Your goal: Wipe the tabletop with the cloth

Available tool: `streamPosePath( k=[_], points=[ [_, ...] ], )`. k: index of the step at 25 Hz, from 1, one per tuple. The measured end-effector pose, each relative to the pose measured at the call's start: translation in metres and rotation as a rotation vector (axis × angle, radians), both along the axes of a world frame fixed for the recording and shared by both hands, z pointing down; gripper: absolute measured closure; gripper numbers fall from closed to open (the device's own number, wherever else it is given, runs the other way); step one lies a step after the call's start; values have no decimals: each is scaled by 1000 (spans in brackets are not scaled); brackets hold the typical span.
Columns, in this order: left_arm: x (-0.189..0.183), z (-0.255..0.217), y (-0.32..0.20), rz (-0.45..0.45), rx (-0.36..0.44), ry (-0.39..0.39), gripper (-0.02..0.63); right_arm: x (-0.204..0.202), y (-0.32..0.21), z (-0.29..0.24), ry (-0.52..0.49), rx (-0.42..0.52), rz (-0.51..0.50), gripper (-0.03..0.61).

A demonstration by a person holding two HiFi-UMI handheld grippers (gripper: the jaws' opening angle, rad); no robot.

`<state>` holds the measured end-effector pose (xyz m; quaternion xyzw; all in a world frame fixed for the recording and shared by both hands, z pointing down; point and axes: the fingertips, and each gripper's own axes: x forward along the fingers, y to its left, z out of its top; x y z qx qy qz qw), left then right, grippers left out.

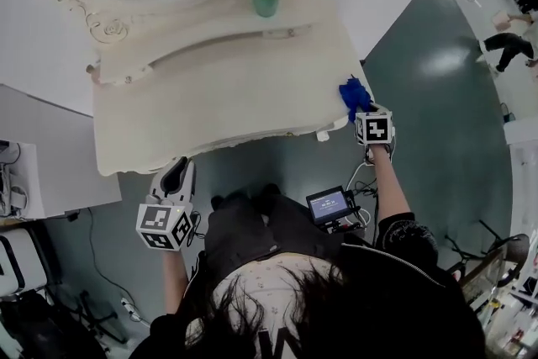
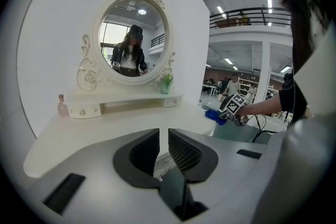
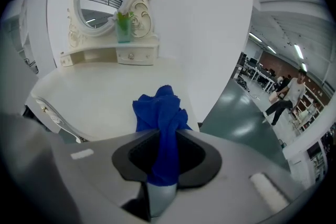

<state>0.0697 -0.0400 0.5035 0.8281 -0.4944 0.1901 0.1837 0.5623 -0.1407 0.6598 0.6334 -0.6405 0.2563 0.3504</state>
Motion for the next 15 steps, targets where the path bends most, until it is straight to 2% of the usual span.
streamPosePath(
  k=[3,6,11,15],
  points=[
    [-14,1,12,-31,-9,-15,577,-7,1,-15,-38,45,34,489],
    [-32,-1,21,-67,-12,-32,577,-36,-8,-41,-132,124,18,489],
    [-46,-9,29,-92,11,-32,577,-107,-13,-90,-249,231,-93,489],
    [-56,-14,49,-101,28,-23,577,-180,1,-130,-332,287,-213,489]
  ],
)
